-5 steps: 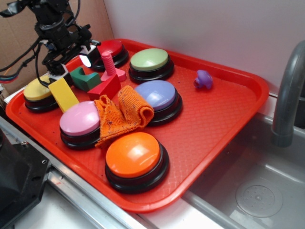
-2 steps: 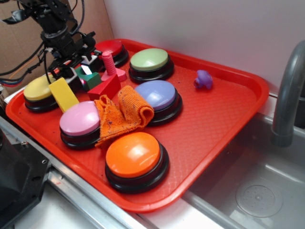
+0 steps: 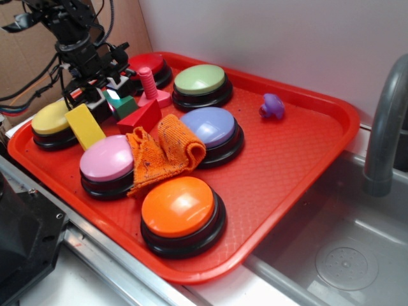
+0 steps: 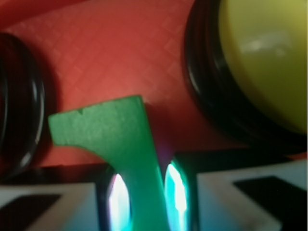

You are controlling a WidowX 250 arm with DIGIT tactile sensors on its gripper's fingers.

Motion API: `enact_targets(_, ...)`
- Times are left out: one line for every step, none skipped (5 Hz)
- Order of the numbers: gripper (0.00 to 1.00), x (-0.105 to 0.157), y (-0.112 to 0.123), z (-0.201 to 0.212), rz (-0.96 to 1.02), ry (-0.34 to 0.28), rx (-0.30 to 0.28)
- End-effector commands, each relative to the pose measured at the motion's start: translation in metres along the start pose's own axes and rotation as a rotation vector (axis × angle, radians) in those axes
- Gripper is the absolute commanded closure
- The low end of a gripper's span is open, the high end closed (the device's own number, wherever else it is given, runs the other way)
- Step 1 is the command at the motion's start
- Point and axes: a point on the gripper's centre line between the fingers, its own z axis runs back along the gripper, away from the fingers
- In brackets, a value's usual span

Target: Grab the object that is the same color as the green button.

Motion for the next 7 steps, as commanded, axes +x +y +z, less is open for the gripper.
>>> enact_targets(1.0,-0.005,-0.01,0.062,-0.356,-0.069,-0.059)
enact_targets(1.0,-0.024,-0.02,0.097,-0.61,-0.037,-0.024)
enact_targets(1.0,-0.04,-0.024,0.119,-0.846,0.059,-0.006)
enact_targets(1.0,-0.059,-0.024,0.137,-1.089,0.123,0.025)
enact_targets(1.0,-0.07,-0.023,0.141,-1.224,0.173,0.039)
enact_targets(1.0,-0.076,-0.021,0.139,-1.292,0.195,0.03)
enact_targets(1.0,-0.073,-0.02,0.141,-1.283,0.168,0.042)
